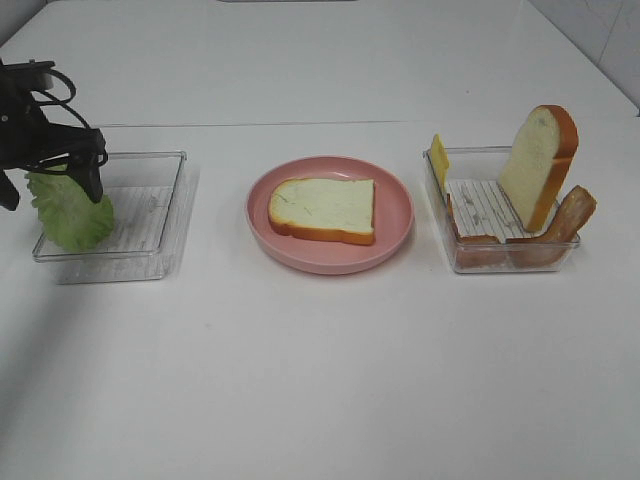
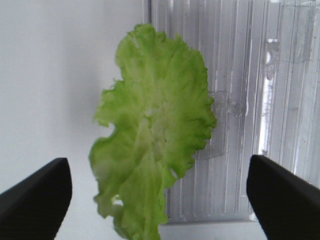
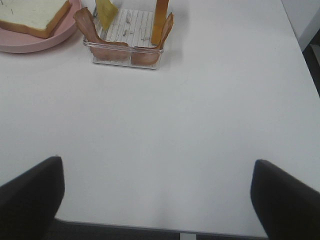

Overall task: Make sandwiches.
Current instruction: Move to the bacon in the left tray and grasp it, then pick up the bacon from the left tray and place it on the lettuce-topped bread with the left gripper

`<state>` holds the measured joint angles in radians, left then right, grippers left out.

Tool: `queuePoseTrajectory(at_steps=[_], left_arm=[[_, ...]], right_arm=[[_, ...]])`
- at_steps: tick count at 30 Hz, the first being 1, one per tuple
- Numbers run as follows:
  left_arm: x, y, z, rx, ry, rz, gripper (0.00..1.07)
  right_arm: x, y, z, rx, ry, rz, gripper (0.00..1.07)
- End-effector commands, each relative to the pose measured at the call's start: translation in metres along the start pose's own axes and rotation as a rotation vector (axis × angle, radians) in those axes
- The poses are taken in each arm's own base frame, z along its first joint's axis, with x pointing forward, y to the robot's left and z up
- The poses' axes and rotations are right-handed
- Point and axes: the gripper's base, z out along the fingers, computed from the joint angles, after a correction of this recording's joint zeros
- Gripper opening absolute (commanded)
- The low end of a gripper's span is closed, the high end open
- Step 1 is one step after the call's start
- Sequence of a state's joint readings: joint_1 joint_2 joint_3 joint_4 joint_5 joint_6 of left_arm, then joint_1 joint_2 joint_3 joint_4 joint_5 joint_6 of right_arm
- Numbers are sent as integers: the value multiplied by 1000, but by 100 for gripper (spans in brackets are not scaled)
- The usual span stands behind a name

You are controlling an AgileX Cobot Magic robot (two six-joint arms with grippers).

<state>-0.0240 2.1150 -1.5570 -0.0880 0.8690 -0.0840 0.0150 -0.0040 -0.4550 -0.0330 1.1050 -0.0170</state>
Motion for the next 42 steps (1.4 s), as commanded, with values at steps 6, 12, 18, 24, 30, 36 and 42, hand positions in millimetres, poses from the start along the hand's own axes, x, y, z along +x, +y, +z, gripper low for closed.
queuePoseTrajectory(at_steps=[6, 12, 18, 24, 30, 36, 42], left_arm=[[0, 0, 1, 6, -6, -78, 35], [0, 1, 1, -3, -7, -71, 1], [0, 1, 1, -4, -7, -70, 0], [0, 1, -2, -3, -8, -71, 0], [-2, -4, -20, 10, -56, -64, 0], [-4, -18, -47, 30, -123, -31, 0], [-6, -48, -71, 61, -167, 35, 0]], right_arm=[[3, 0, -3, 1, -36, -2, 99], [3, 0, -3, 1, -36, -2, 99], [3, 0, -3, 1, -36, -2, 99], [3, 0, -3, 1, -36, -2, 99], [3, 0, -3, 1, -36, -2, 99], [3, 0, -3, 1, -36, -2, 99], [3, 0, -3, 1, -36, -2, 99]])
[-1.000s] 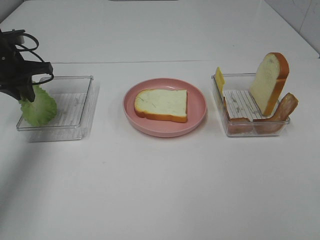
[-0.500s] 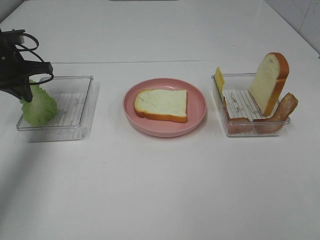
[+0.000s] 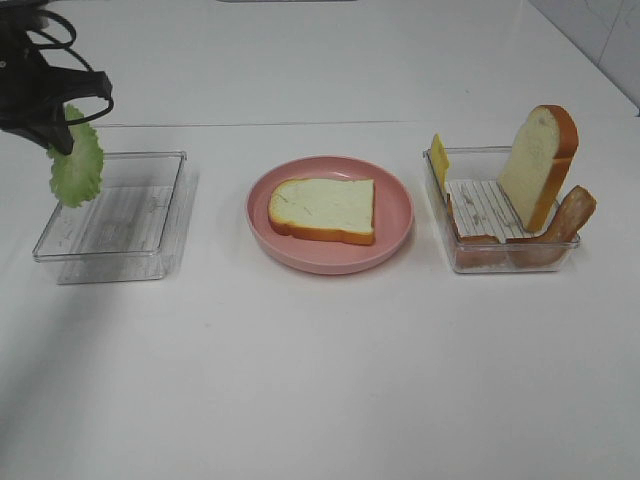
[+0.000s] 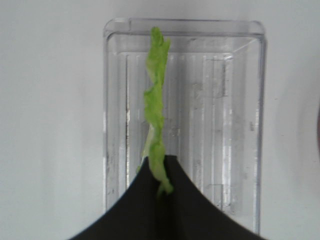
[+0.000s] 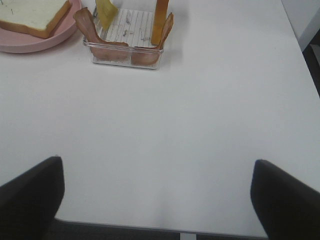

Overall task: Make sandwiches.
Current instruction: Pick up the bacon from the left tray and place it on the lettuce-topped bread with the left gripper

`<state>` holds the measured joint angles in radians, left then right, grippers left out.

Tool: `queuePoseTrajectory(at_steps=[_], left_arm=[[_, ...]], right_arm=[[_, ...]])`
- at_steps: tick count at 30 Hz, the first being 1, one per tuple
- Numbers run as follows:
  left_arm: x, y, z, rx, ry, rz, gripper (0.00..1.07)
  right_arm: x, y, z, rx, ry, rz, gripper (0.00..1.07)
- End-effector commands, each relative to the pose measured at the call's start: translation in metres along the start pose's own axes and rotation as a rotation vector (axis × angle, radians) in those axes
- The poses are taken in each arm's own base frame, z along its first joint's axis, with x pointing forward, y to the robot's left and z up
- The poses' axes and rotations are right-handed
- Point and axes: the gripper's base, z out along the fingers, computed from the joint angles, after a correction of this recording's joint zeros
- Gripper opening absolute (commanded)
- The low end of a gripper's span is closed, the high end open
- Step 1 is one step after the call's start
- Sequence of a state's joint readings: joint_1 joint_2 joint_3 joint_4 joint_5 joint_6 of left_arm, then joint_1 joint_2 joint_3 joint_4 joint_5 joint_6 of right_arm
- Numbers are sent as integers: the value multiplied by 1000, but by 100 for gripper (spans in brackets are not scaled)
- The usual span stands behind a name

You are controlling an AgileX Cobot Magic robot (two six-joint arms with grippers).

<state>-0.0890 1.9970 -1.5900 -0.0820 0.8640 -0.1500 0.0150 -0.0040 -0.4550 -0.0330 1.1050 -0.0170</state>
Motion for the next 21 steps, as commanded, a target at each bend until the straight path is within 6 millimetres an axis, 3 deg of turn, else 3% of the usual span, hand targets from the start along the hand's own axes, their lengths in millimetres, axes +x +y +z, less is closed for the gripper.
queuePoseTrajectory(at_steps=[1, 3, 6, 8, 11, 12, 13, 21], left_arm=[[-2, -16, -13, 22, -20, 24, 0], [-7, -40, -28, 49, -35, 74, 0], [-8, -47, -32, 59, -44, 87, 0], [-11, -76, -45, 122, -85, 120, 0], [-12, -82, -46, 139, -92, 123, 0], [-11, -97, -50, 185, -111, 128, 0], [-9, -110, -51, 232, -123, 124, 0], [4, -156, -35, 376, -128, 111, 0]], right_arm=[[3, 0, -3, 1, -36, -2, 99], [3, 0, -3, 1, -36, -2, 99], [3, 0, -3, 1, -36, -2, 99], [3, 0, -3, 1, -36, -2, 99], [3, 0, -3, 1, -36, -2, 99], [3, 0, -3, 1, -36, -2, 99], [3, 0, -3, 1, -36, -2, 99], [3, 0, -3, 1, -36, -2, 99]])
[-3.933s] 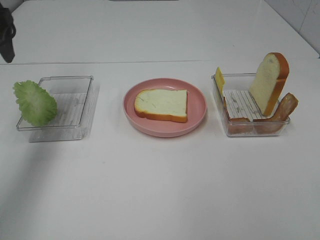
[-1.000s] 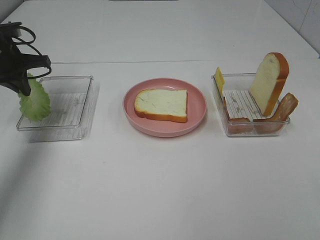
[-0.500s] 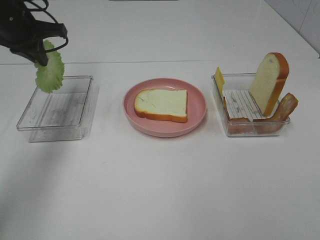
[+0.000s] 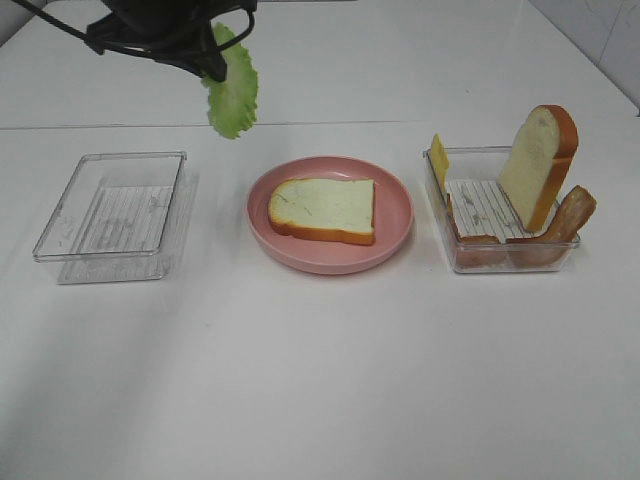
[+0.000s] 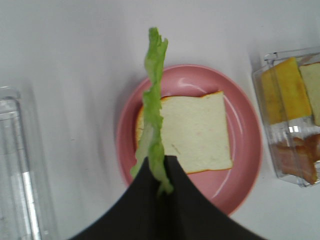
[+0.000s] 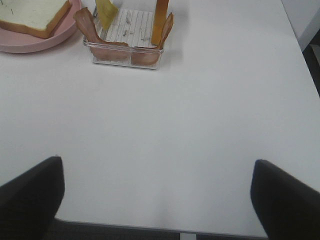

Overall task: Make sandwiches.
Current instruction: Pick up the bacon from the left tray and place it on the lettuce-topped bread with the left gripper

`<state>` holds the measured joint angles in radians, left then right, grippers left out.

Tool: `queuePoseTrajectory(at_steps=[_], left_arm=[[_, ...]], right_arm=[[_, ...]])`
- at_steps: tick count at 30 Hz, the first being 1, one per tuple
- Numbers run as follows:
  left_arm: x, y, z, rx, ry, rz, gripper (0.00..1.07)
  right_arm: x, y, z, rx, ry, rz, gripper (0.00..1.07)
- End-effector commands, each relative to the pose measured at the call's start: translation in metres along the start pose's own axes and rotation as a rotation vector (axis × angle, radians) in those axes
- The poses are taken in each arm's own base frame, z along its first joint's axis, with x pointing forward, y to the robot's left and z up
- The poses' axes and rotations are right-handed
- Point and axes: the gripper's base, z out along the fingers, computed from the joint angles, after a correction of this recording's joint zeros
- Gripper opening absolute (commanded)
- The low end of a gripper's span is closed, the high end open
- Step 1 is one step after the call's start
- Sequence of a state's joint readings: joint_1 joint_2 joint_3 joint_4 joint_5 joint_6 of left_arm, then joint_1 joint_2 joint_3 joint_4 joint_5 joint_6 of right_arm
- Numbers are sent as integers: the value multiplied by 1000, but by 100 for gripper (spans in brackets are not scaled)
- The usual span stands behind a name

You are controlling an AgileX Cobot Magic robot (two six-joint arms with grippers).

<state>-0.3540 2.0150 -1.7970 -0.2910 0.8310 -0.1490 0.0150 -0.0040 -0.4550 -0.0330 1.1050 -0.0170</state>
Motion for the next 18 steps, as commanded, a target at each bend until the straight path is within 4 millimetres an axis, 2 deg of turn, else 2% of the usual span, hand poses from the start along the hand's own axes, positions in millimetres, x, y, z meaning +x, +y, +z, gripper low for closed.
queuePoseTrajectory(at_steps=[1, 3, 4, 5, 7, 8, 9, 10, 12, 13, 18], left_arm=[[3, -15, 11, 51, -10, -10, 0], [11, -28, 27, 91, -3, -6, 0], [11, -28, 27, 91, -3, -6, 0], [16, -36, 39, 120, 5, 2, 0], [18, -40, 43, 139, 7, -1, 0], [22, -47, 52, 187, 19, -14, 0], [22, -47, 52, 187, 19, -14, 0], [26, -49, 62, 231, 37, -41, 0], [28, -50, 66, 252, 46, -44, 0], [32, -51, 76, 298, 67, -64, 0], [39, -51, 95, 355, 101, -94, 0]], right_arm=[[3, 0, -3, 1, -36, -2, 99], [3, 0, -3, 1, -36, -2, 99], [3, 0, -3, 1, -36, -2, 99], [3, 0, -3, 1, -36, -2, 99], [3, 0, -3, 1, -36, -2, 99], [3, 0, -3, 1, -36, -2, 99], [3, 0, -3, 1, -36, -2, 99], [3, 0, -3, 1, -36, -2, 99], [3, 0, -3, 1, -36, -2, 99], [3, 0, -3, 1, -36, -2, 99], [3, 0, -3, 1, -36, -2, 99]])
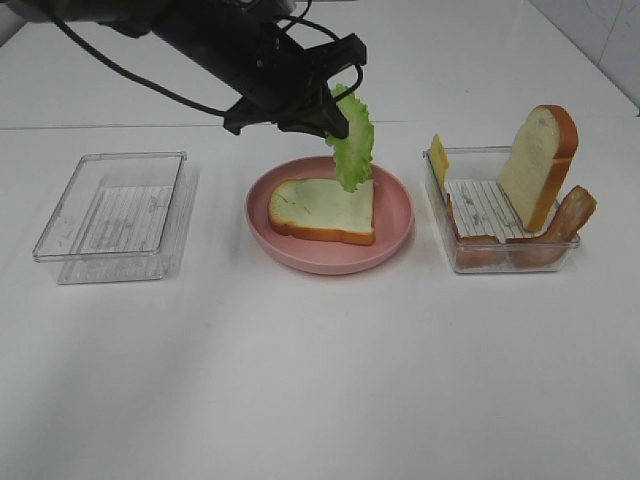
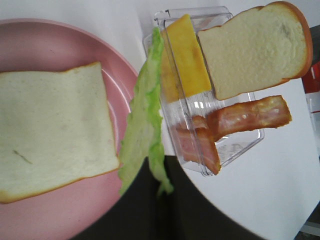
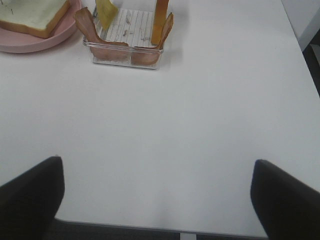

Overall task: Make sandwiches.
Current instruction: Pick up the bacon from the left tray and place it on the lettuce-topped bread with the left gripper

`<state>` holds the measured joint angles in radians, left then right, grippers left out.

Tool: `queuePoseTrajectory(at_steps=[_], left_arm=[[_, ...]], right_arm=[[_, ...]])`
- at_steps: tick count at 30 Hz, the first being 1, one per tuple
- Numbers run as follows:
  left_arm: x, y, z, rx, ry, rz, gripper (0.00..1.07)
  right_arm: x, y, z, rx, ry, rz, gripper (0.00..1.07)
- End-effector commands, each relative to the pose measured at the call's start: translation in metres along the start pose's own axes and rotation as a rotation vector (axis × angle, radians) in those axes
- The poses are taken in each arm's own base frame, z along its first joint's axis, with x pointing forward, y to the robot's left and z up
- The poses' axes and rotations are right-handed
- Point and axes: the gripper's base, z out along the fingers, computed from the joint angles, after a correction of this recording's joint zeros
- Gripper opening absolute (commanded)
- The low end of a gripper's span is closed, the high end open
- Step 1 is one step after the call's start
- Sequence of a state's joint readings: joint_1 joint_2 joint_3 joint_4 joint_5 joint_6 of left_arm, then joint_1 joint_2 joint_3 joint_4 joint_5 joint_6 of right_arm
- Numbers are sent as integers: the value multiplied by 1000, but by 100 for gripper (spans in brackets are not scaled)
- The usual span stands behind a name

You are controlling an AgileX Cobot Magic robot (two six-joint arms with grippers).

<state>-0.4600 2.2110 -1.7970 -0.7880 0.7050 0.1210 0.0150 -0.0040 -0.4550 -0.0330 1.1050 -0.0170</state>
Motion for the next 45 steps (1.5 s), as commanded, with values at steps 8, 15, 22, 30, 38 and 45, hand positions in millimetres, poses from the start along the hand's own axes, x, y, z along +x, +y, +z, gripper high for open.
queuePoseTrajectory(at_steps=[8, 15, 22, 30, 38, 45], left_arm=[[14, 32, 44, 9, 70, -71, 0], [12, 52, 47, -48, 70, -44, 0], [8, 57, 46, -87, 43, 1, 0], [7, 58, 46, -98, 29, 24, 15], [5, 56, 42, -116, 30, 64, 92], [-7, 41, 31, -104, 44, 119, 97]], right_arm=[[3, 0, -3, 1, -36, -2, 99], [3, 0, -3, 1, -36, -2, 99], [3, 0, -3, 1, -36, -2, 99], [3, 0, -3, 1, -36, -2, 99], [3, 0, -3, 1, -36, -2, 99], [3, 0, -3, 1, -36, -2, 99]])
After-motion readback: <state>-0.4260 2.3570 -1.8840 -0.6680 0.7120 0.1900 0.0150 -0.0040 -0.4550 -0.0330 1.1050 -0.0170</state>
